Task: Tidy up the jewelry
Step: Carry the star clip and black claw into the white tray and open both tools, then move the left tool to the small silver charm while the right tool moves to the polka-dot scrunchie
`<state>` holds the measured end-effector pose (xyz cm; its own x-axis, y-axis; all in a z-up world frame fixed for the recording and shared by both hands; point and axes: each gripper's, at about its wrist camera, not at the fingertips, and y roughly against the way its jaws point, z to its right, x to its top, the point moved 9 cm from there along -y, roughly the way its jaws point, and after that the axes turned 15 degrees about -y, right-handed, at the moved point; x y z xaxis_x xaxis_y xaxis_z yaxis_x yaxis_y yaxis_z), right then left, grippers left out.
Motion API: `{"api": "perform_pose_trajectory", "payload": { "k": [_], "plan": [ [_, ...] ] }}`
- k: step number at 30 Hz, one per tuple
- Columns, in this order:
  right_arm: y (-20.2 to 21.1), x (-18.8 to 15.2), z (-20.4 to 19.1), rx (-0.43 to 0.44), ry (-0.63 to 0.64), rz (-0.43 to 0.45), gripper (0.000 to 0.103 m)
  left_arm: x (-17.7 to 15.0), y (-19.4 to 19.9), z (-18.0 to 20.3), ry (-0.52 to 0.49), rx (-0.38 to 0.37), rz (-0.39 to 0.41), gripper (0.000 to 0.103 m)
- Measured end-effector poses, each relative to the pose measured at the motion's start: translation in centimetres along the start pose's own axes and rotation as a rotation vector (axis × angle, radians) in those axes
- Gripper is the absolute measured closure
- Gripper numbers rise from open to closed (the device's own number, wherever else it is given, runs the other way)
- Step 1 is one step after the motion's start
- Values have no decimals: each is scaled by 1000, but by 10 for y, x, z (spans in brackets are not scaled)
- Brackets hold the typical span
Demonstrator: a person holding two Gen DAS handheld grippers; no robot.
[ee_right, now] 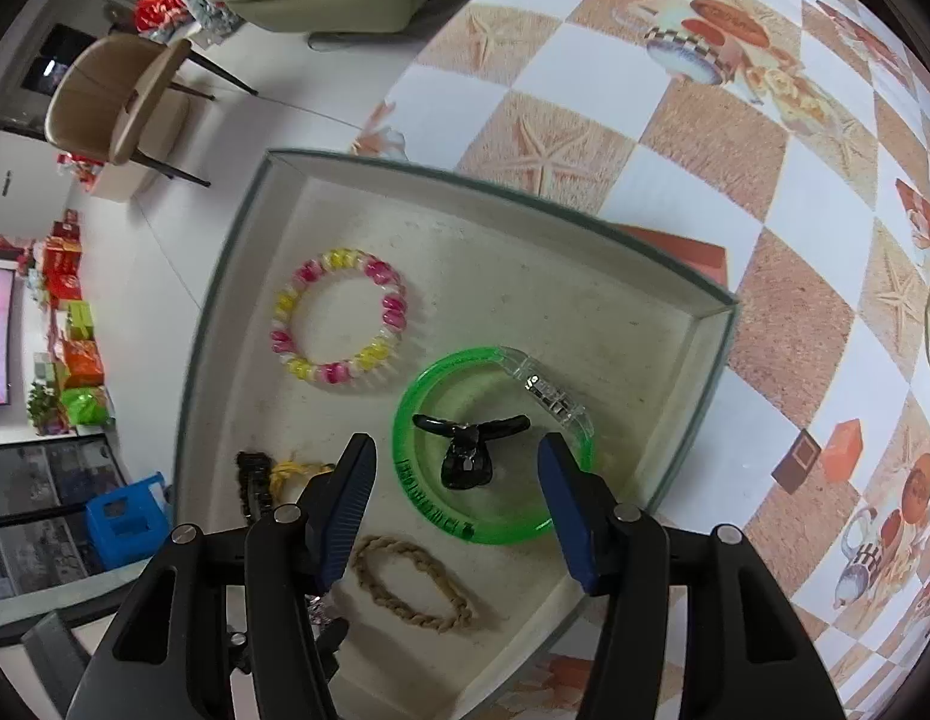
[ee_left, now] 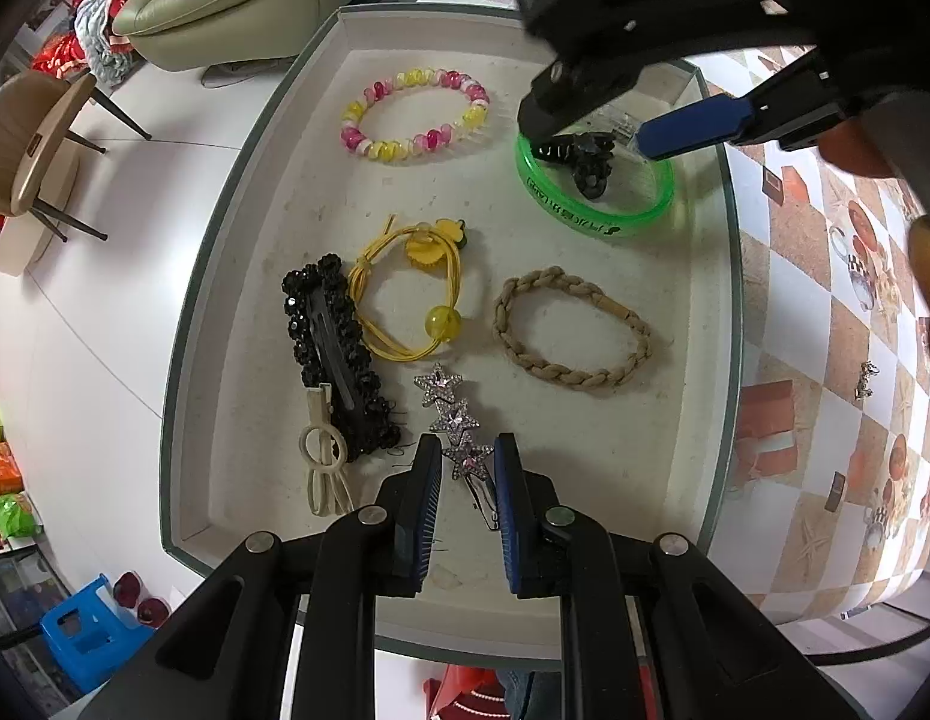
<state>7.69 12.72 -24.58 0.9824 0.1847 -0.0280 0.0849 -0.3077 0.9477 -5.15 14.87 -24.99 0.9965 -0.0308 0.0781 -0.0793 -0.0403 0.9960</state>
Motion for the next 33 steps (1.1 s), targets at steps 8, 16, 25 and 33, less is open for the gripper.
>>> {"api": "perform_pose_trajectory", "payload": {
  "k": [8,16,25,33],
  "plan": [
    [40,-3,16,56,-38,50,35,4,10,2,-11,-2,2,80],
    [82,-15,57,65,-121,115,26,4,17,-4,-4,18,16,0],
    [104,-39,120,38,-248,144,22,16,39,1,-37,18,39,0],
    [105,-81,181,-4,-380,136,21,36,47,16,-100,12,62,0]
  ]
}}
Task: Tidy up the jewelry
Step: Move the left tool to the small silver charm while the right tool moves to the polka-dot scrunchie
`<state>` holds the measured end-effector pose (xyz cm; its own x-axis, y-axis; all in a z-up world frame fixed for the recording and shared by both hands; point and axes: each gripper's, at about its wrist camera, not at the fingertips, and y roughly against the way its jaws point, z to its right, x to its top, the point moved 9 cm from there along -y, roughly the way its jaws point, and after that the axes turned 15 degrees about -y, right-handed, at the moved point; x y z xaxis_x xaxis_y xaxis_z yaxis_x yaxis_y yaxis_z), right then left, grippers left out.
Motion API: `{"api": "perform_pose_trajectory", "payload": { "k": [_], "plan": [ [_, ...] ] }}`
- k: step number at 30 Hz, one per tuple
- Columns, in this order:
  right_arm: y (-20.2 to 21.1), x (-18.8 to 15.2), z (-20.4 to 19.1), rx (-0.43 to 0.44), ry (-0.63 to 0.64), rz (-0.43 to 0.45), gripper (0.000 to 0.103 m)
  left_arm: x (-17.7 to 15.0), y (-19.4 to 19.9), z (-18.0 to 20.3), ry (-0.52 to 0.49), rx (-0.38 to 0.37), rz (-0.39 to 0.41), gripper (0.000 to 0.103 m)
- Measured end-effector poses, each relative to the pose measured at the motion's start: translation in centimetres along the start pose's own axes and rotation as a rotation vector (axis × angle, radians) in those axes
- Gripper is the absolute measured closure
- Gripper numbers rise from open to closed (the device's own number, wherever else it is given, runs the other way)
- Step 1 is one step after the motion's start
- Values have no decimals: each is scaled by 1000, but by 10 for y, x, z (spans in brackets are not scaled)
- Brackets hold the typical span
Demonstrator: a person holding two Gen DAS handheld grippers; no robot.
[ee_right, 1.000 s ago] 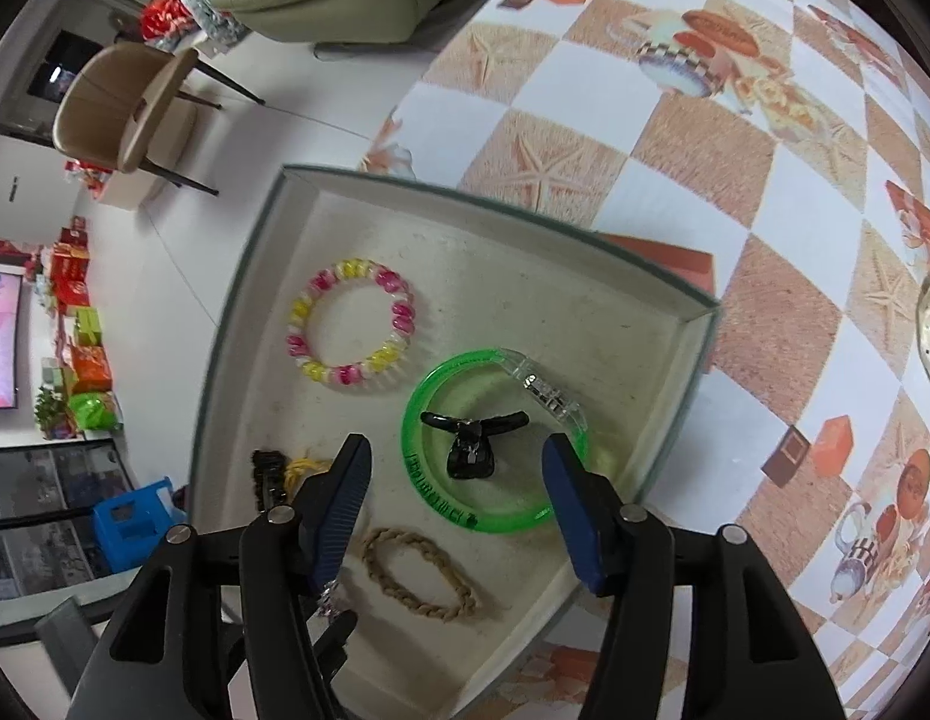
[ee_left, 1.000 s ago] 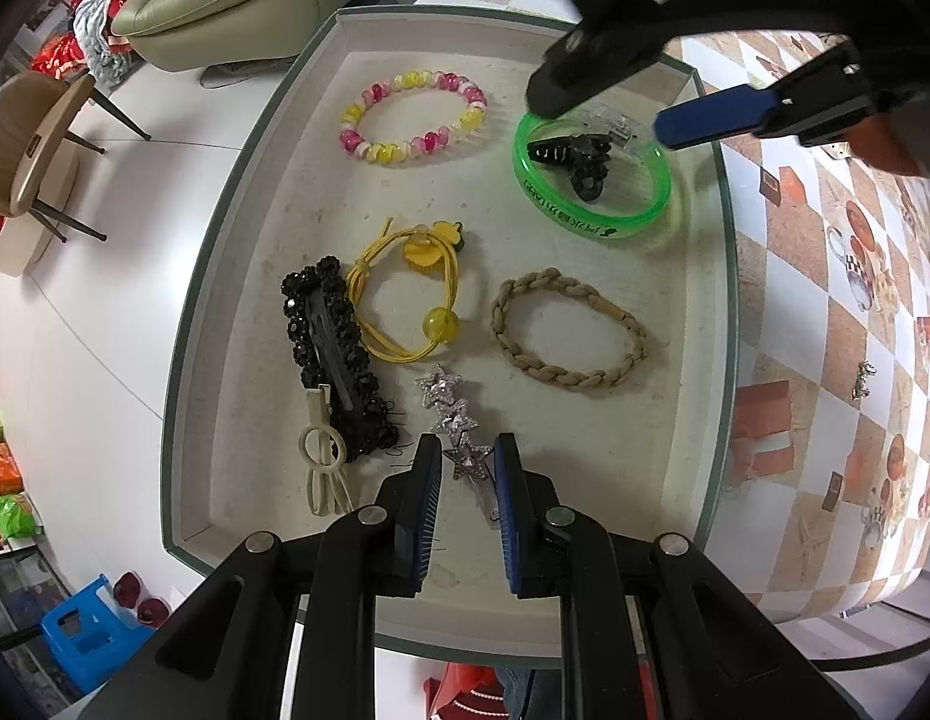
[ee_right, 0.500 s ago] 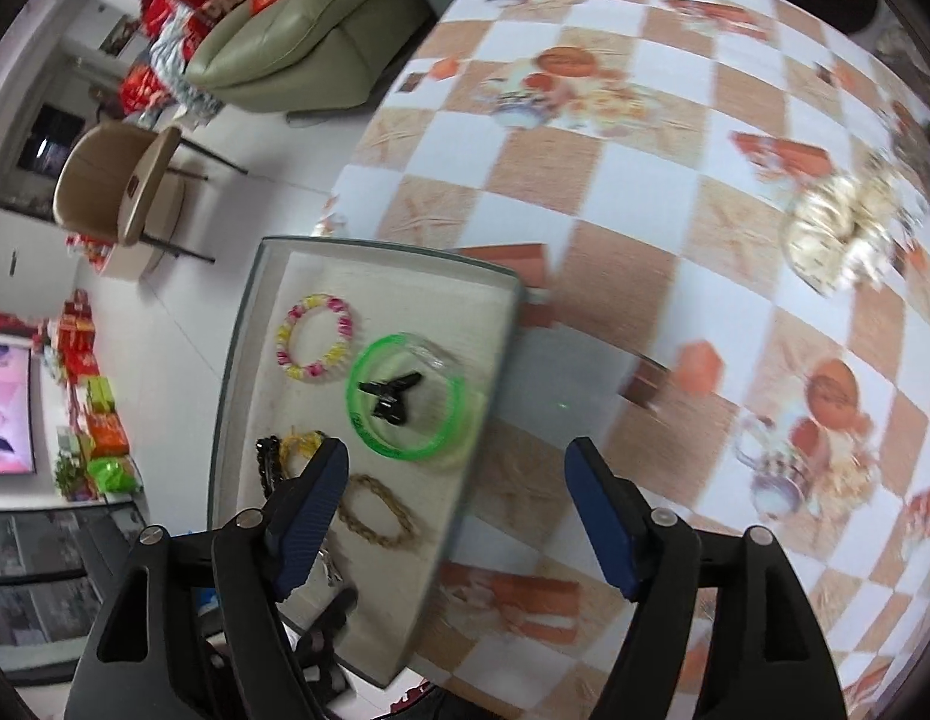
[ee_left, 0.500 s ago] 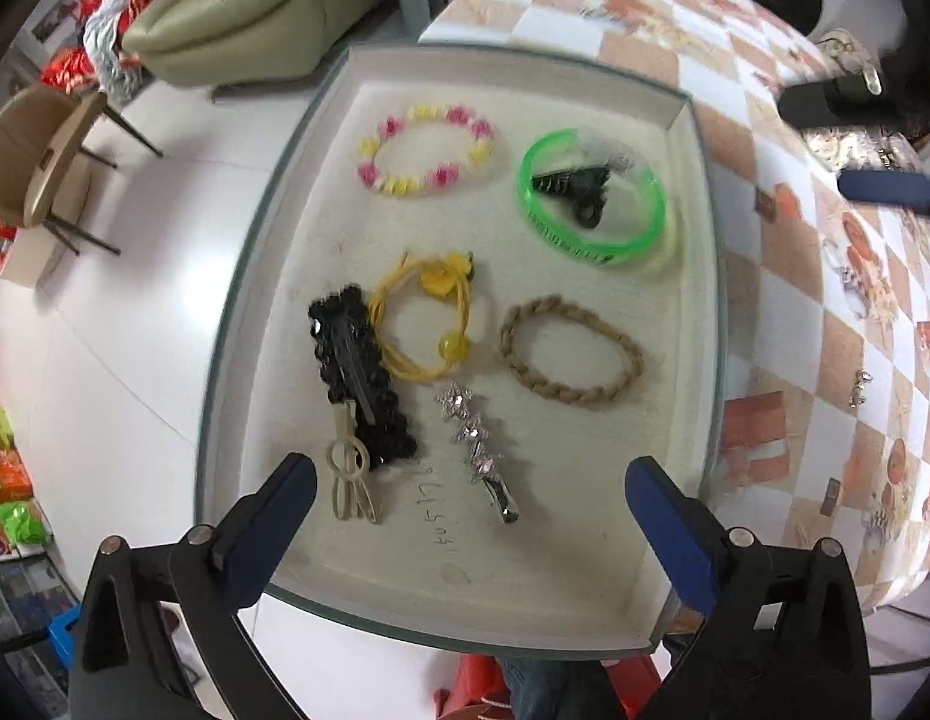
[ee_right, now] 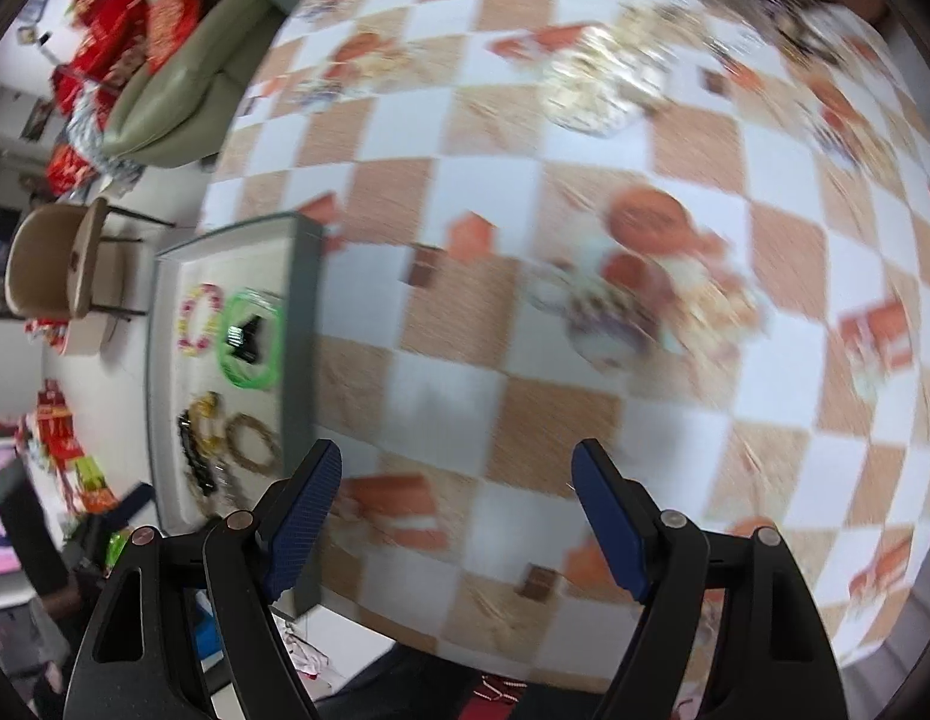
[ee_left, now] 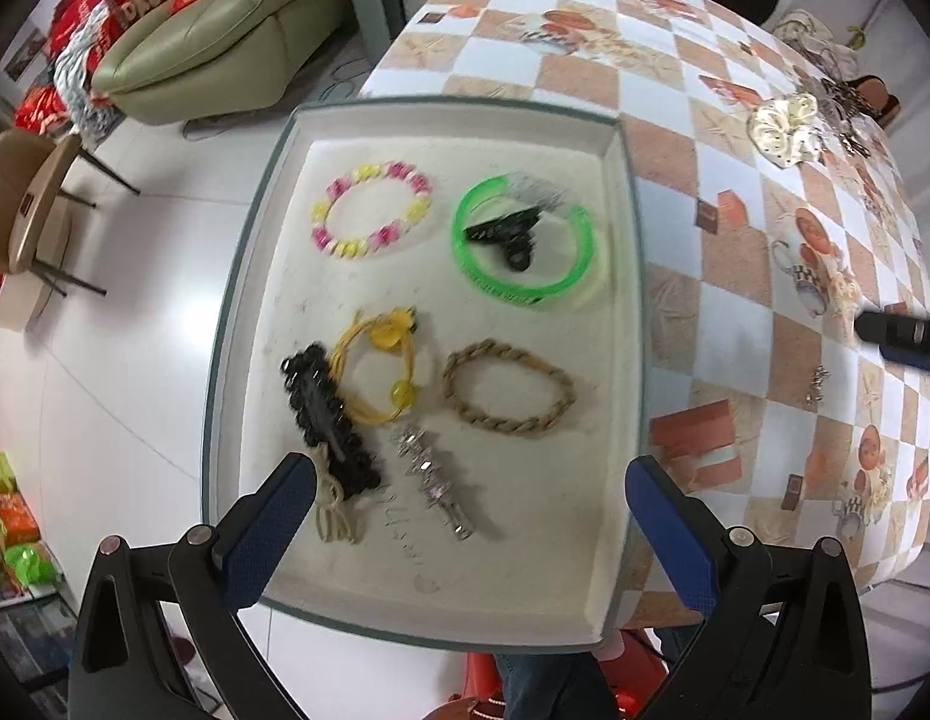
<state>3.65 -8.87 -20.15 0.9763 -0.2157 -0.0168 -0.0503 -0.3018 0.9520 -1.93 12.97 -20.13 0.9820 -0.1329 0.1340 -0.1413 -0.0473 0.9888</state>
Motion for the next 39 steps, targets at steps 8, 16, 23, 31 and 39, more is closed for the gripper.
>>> {"api": "perform_pose_trajectory", "payload": {
  "k": [8,16,23,31,39],
  "plan": [
    [-9,-30,65,-67,-137,-15,21,31,6,31,-105,-12,34,0],
    [-12,-37,93,-105,-209,13,21,53,8,56,-172,-45,52,0],
    [4,-11,103,-83,-243,62,21,67,11,89,-245,-90,68,0],
    [25,46,98,-49,-209,105,21,75,7,127,-251,-111,63,0],
    [31,103,82,-13,-147,97,21,83,-9,159,-226,-116,38,0]
  ]
}}
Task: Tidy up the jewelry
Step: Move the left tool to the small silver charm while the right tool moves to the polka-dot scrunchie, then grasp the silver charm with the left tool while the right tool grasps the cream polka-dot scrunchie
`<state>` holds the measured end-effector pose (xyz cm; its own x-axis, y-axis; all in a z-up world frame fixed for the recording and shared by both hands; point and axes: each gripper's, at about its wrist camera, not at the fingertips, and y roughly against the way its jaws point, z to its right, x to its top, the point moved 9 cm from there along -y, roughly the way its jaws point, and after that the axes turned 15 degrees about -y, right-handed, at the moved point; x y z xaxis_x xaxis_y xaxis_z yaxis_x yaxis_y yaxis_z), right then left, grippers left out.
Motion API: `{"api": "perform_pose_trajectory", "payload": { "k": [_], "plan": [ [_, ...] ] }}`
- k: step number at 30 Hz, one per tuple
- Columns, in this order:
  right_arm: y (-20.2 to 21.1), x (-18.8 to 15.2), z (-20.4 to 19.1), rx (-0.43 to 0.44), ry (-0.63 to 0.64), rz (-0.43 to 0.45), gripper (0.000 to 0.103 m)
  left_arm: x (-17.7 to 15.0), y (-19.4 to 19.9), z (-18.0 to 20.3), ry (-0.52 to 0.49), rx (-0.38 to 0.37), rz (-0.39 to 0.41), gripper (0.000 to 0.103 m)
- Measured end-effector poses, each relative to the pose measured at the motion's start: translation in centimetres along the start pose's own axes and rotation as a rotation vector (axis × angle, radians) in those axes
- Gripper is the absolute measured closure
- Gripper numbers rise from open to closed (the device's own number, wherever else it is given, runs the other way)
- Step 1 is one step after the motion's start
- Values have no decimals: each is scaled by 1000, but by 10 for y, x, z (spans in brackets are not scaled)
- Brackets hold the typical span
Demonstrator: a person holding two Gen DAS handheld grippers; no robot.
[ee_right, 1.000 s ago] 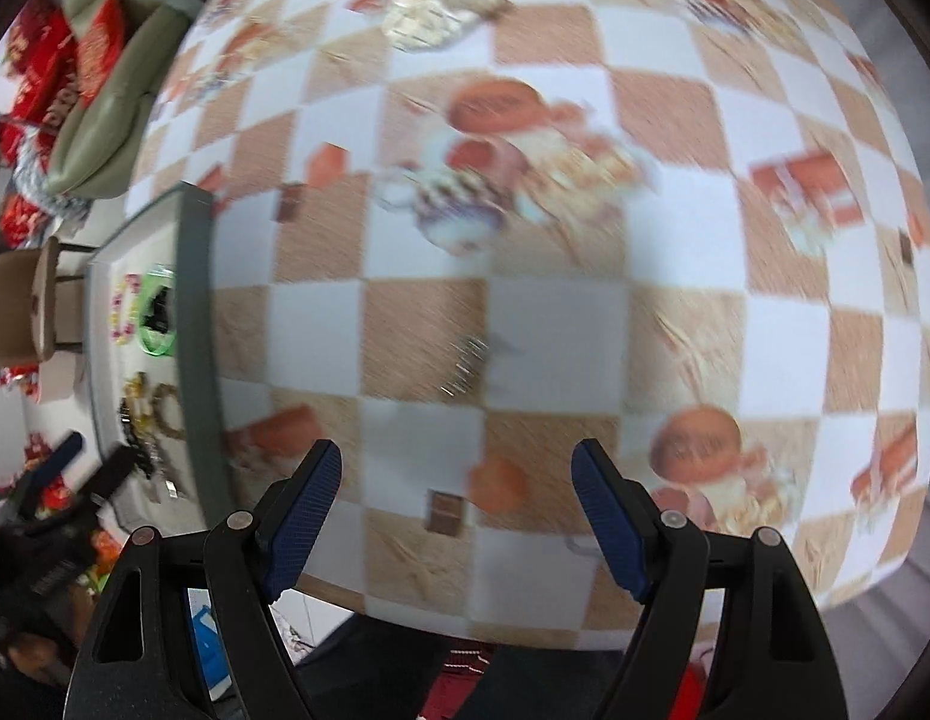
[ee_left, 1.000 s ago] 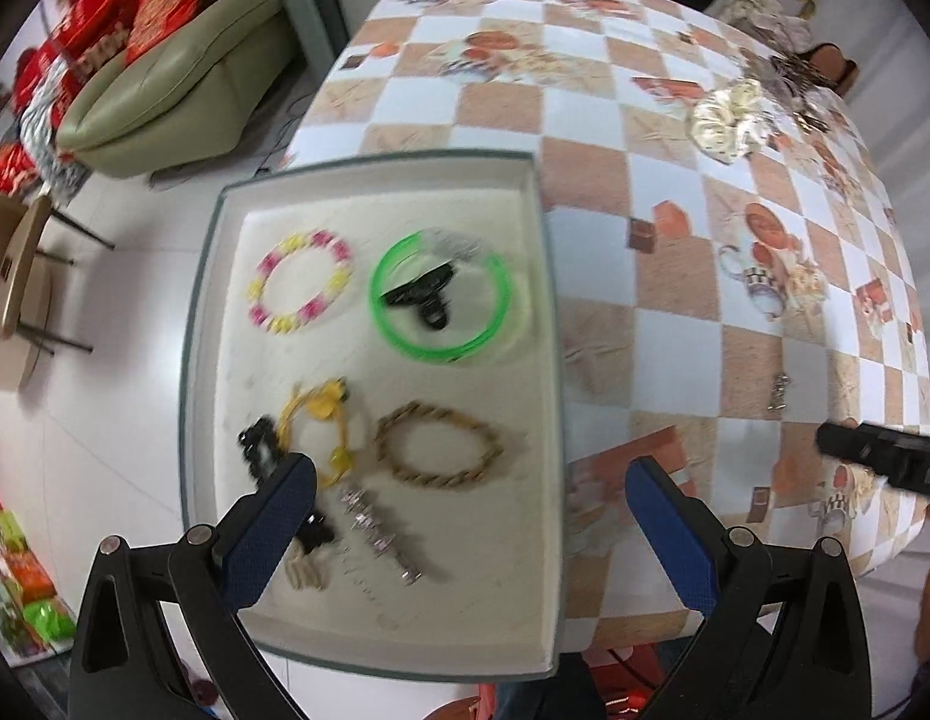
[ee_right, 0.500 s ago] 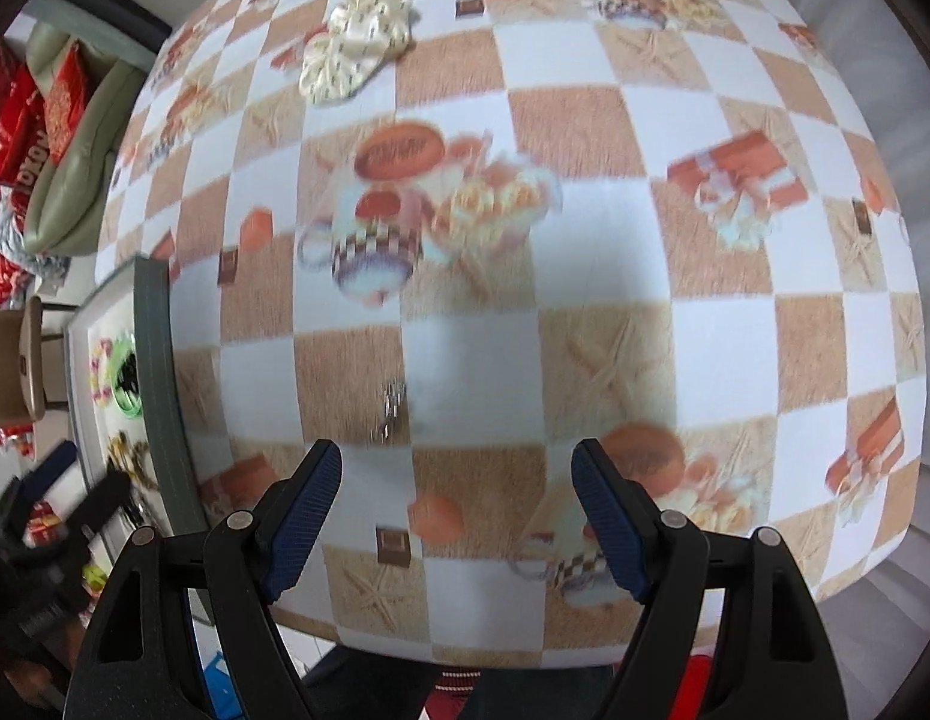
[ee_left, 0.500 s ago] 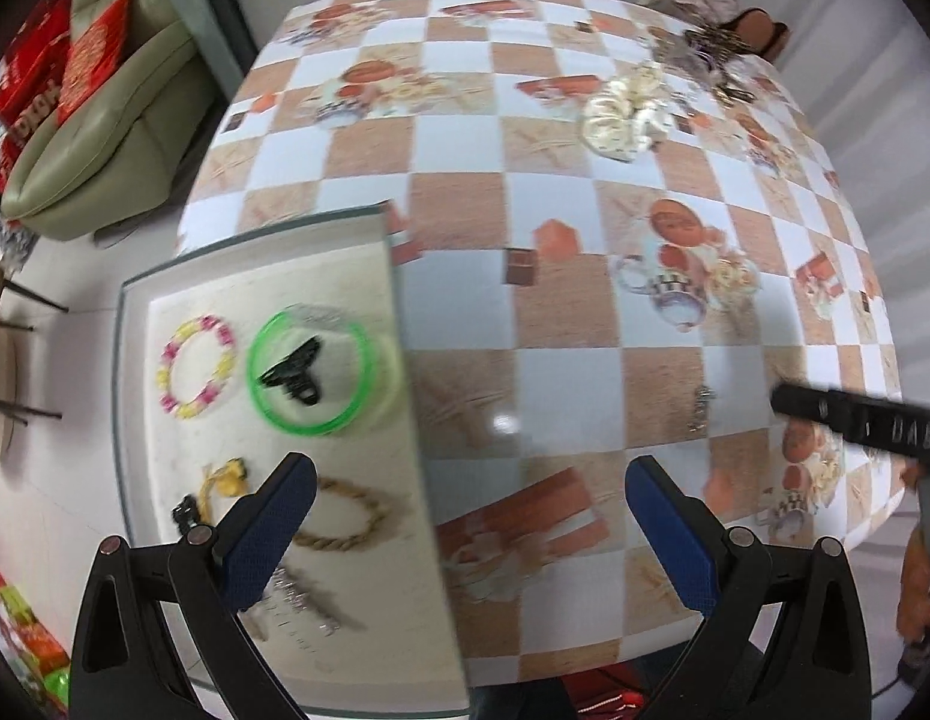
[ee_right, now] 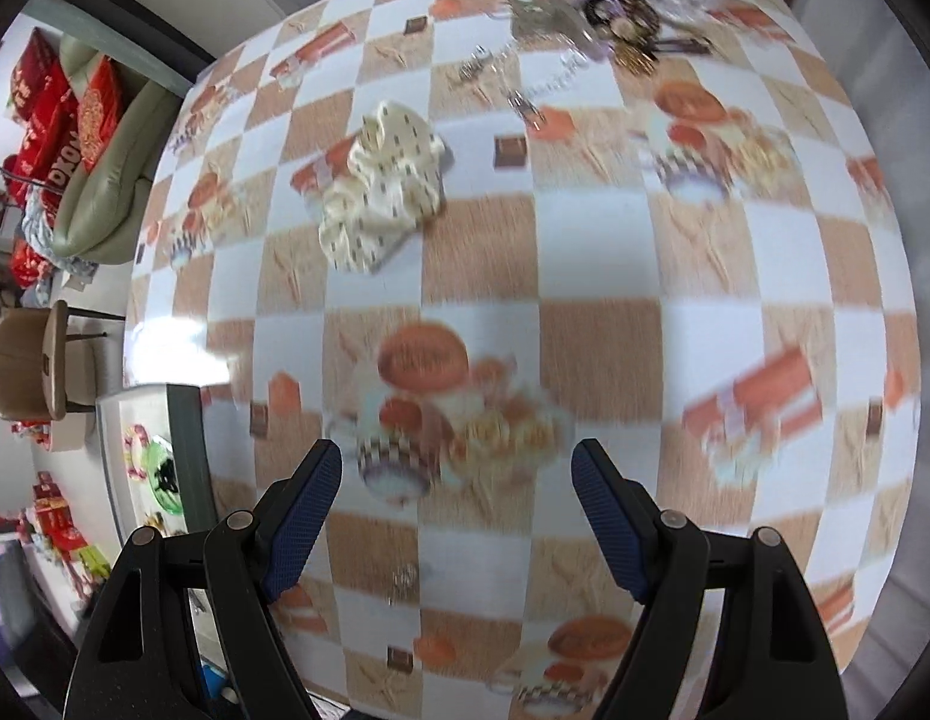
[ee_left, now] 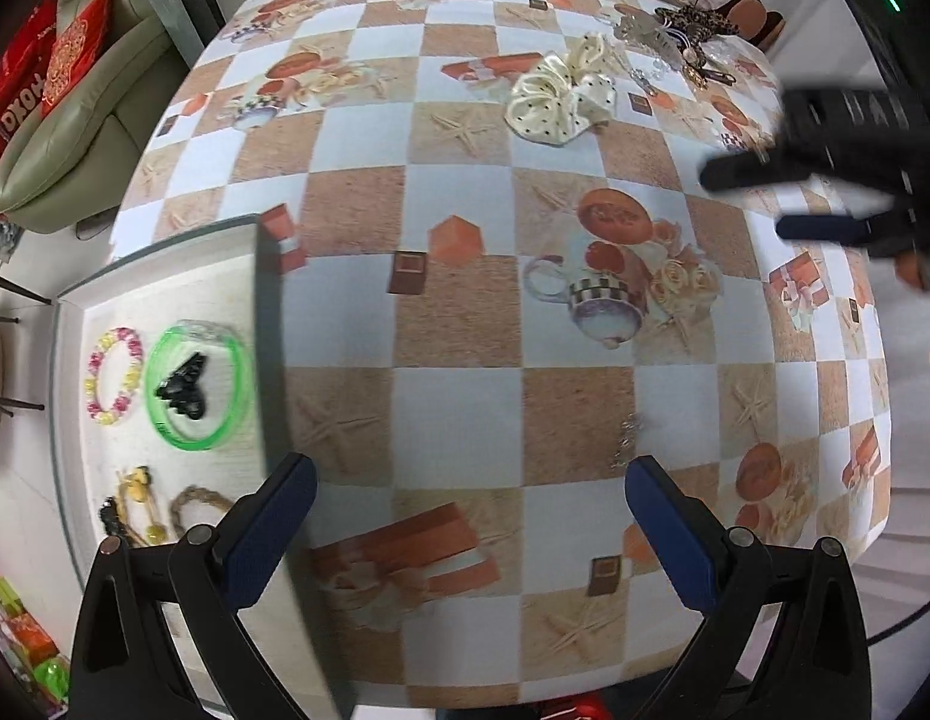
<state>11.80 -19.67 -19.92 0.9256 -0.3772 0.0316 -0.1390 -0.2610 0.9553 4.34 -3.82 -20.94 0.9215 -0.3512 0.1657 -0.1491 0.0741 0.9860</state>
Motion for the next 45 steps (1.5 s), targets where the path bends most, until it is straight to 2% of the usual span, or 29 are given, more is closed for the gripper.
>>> {"api": "perform_pose_trajectory", "payload": {
  "k": [5,6,9,11,16,19,24,25,26,29,31,33,34,36,37,38,39,40,41,45],
  "plan": [
    [-11,32,-11,15,29,-21,21,6,-16,19,9,3,-16,1],
    [-13,38,-12,18,31,-25,21,7,-20,21,12,7,-23,6],
    [-21,52,-18,32,39,-35,21,6,-31,29,26,5,-44,8],
    [-27,61,-23,44,45,-42,21,5,-38,34,39,6,-56,16],
    [-41,79,-40,65,67,-56,21,2,-50,45,51,8,-76,16],
    [-48,87,-48,73,77,-61,21,0,-57,55,37,11,-86,25],
    [-63,95,-58,65,87,-62,21,1,-64,69,20,19,-95,27],
    [-66,97,-58,61,87,-61,21,0,-65,71,19,24,-100,34],
    [-68,97,-58,57,87,-60,21,-1,-67,70,16,30,-110,37],
    [-77,101,-57,34,87,-49,22,1,-68,76,9,52,-104,37],
    [-80,101,-56,26,95,-44,33,0,-67,75,6,51,-100,40],
    [-81,100,-57,14,114,-31,41,2,-66,77,1,47,-97,46],
    [-81,99,-59,13,130,-25,55,4,-66,81,-5,43,-96,49],
    [-83,96,-62,14,150,-34,71,6,-63,84,-21,41,-92,62],
    [-82,96,-63,11,156,-28,76,8,-62,88,-26,36,-92,64],
    [-81,95,-64,11,163,-25,79,9,-61,91,-28,33,-91,68],
    [-80,94,-63,14,168,-25,82,10,-61,93,-29,27,-89,81],
    [-79,93,-62,17,171,-24,84,11,-61,94,-29,17,-86,88],
    [-77,92,-61,19,173,-22,84,12,-61,94,-22,4,-84,91],
    [-66,84,-46,32,170,-21,86,13,-58,94,20,-51,-69,91]
  ]
}}
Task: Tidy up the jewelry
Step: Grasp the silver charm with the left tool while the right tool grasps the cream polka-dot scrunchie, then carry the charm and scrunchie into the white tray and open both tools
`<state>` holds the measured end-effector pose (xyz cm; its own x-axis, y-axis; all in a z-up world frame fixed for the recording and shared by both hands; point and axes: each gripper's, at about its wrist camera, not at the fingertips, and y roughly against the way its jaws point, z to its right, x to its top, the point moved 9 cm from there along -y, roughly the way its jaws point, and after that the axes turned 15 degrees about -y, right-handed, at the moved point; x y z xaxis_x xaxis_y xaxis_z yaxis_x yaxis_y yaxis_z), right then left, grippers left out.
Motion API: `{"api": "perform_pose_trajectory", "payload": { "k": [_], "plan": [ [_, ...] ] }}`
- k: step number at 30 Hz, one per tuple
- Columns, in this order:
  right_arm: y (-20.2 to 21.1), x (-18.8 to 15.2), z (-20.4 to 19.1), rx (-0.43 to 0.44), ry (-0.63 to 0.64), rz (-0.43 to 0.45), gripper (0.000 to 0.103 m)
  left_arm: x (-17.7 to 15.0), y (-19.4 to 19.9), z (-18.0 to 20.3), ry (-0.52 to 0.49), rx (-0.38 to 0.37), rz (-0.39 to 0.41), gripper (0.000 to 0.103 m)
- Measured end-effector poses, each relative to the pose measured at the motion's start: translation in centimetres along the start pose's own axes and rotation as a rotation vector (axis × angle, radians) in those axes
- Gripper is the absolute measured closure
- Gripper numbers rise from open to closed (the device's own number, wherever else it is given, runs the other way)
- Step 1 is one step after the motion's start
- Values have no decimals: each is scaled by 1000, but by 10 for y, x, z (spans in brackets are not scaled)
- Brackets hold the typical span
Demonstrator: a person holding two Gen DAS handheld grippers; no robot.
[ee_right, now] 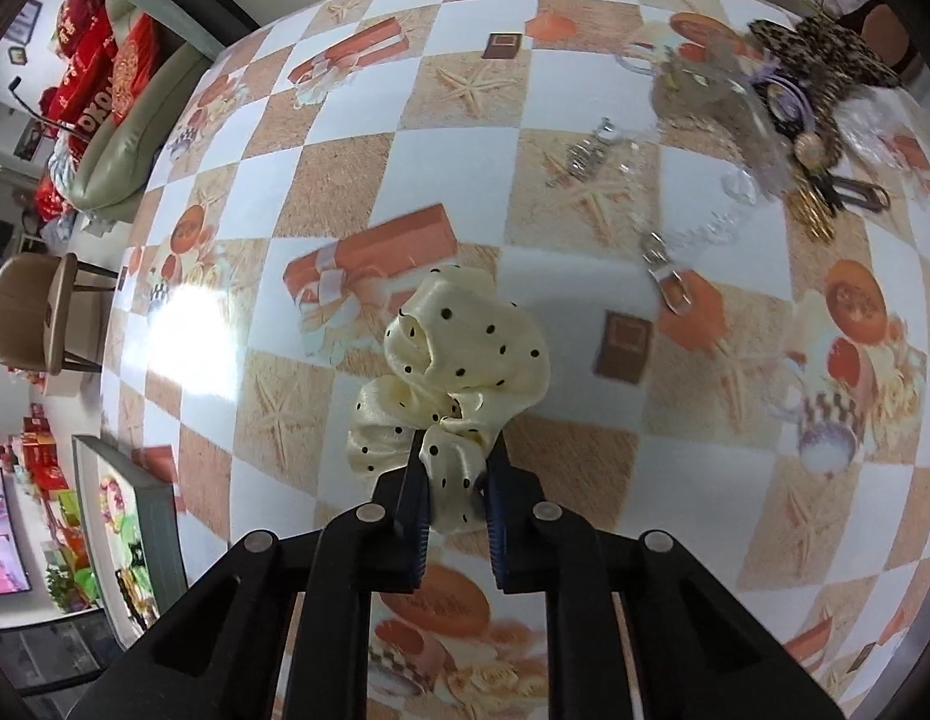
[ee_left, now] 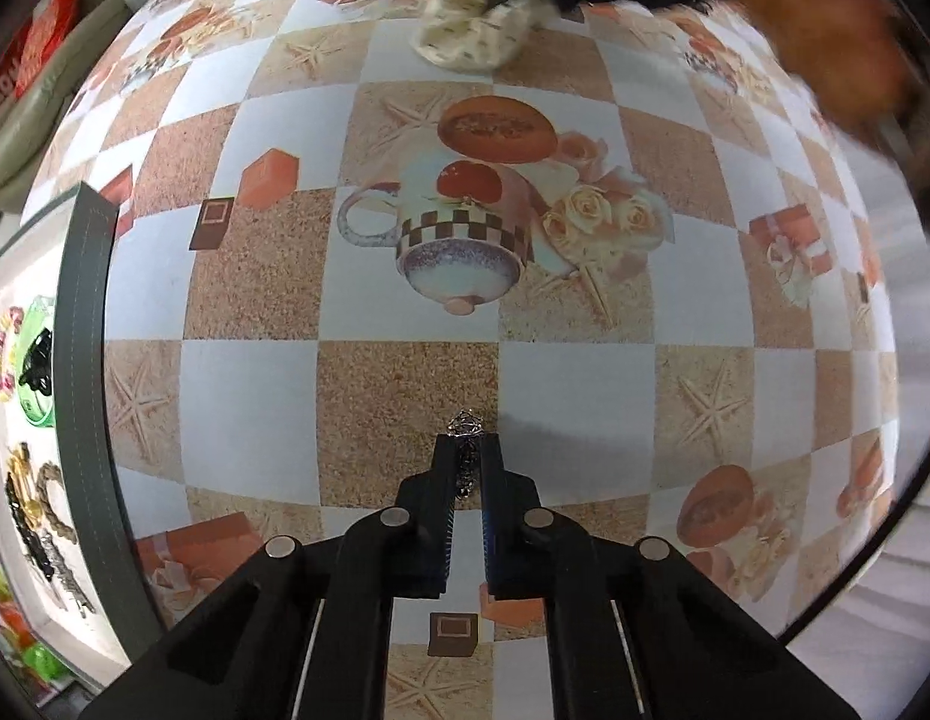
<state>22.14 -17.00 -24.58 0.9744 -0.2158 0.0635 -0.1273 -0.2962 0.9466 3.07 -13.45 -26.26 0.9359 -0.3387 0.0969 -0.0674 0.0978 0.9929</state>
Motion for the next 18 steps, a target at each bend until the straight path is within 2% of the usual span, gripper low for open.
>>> {"api": "perform_pose_trajectory", "payload": {
  "k": [6,14,18],
  "plan": [
    [14,-27,25,9,-34,-14,86,2,9,-1,22,-41,20,91],
    [31,-83,54,26,-94,-50,86,-1,25,-7,39,-88,50,91],
    [38,-109,59,25,-106,-60,86,-5,31,-30,23,-91,67,91]
  ]
}}
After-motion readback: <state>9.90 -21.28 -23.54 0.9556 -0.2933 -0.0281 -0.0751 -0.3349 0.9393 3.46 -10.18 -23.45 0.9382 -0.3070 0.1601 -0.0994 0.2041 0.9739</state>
